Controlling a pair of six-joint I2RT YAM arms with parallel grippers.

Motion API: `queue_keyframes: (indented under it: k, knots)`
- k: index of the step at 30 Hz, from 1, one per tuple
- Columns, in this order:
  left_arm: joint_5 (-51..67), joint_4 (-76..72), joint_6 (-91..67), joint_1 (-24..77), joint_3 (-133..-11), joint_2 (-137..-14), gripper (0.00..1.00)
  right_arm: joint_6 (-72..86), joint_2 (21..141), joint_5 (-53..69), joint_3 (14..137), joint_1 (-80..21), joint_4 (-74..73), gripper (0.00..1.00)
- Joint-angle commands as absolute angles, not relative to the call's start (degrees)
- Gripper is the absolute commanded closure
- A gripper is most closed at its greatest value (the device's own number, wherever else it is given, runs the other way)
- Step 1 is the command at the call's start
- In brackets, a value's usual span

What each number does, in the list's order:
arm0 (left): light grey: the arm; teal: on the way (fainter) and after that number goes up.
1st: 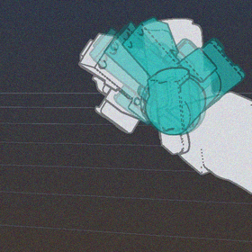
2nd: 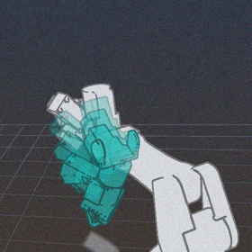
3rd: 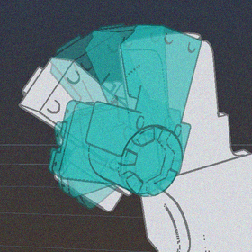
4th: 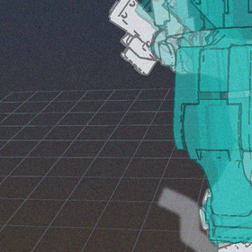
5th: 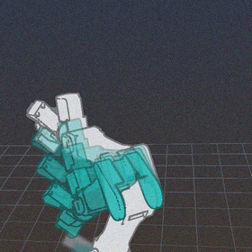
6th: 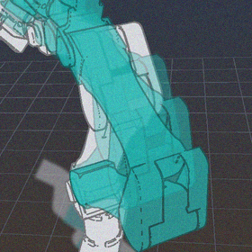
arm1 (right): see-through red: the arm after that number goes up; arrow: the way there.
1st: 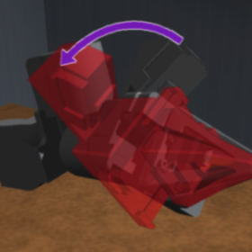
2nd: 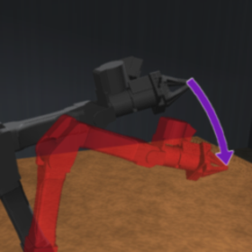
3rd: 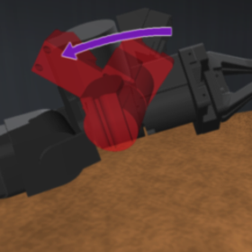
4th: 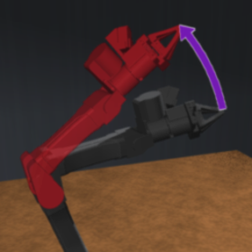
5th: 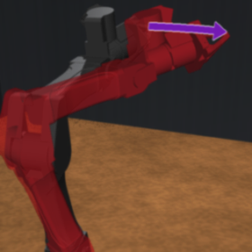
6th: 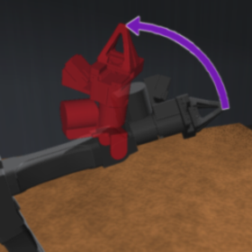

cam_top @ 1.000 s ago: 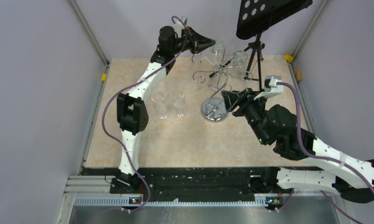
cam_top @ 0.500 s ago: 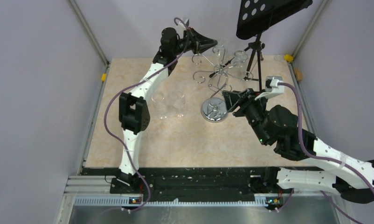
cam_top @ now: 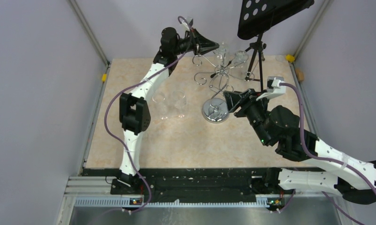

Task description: Take the wine glass off the wine glass rack

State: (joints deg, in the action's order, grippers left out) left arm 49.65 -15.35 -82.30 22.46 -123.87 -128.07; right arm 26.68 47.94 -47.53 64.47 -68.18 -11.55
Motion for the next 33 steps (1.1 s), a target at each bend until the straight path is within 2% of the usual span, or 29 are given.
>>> queue_keyframes:
  k: [1,33]
  knots:
    - [53.7,-19.4,-80.0,21.9,-126.6,-125.1,1.00,27.0,47.4,-48.0,64.0,-67.9,-8.8,0.55]
    - [61.0,-19.4,-76.7,19.3,-121.7,-120.6,1.00,27.8,48.3,-47.2,64.0,-67.9,-8.4,0.55]
